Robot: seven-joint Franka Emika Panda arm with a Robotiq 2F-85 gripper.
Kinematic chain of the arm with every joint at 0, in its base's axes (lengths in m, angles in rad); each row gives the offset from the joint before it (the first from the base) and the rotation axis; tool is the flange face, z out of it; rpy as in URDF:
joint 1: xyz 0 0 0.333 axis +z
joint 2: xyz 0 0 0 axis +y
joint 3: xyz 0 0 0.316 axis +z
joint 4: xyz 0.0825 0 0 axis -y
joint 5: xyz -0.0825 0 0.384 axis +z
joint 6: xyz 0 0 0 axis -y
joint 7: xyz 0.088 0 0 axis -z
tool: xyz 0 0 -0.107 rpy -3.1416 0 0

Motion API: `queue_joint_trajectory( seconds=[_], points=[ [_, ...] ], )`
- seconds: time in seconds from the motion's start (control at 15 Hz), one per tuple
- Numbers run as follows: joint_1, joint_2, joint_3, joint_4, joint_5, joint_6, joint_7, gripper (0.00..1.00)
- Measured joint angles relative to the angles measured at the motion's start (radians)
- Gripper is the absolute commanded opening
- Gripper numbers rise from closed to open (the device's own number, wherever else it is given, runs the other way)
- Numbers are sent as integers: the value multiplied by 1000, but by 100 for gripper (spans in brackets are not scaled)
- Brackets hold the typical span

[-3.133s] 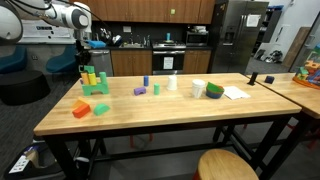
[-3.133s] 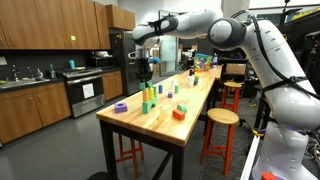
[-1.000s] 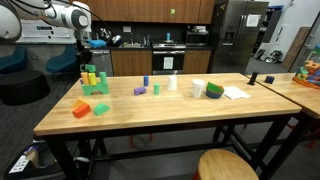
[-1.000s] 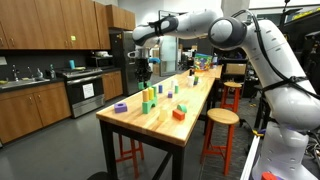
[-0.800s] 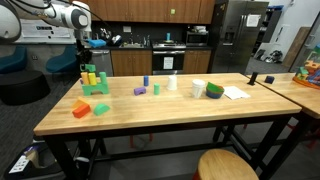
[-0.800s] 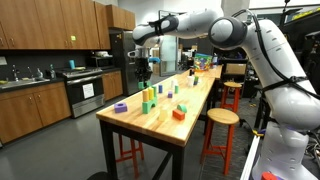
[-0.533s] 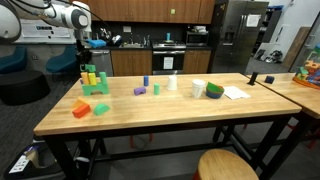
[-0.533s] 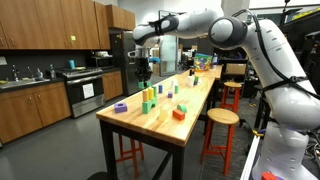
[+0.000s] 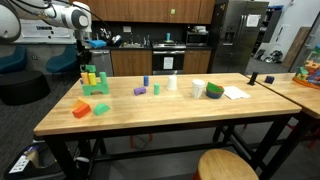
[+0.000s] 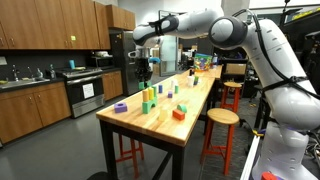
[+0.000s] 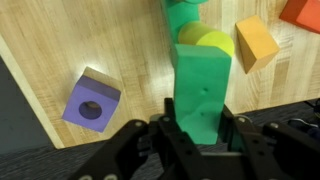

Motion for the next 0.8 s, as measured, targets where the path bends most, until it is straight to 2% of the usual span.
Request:
queue_joint_trajectory(
  seconds=[0.8],
  points=[
    [-6,-1,0,-16,0,0,-1,16]
  ],
)
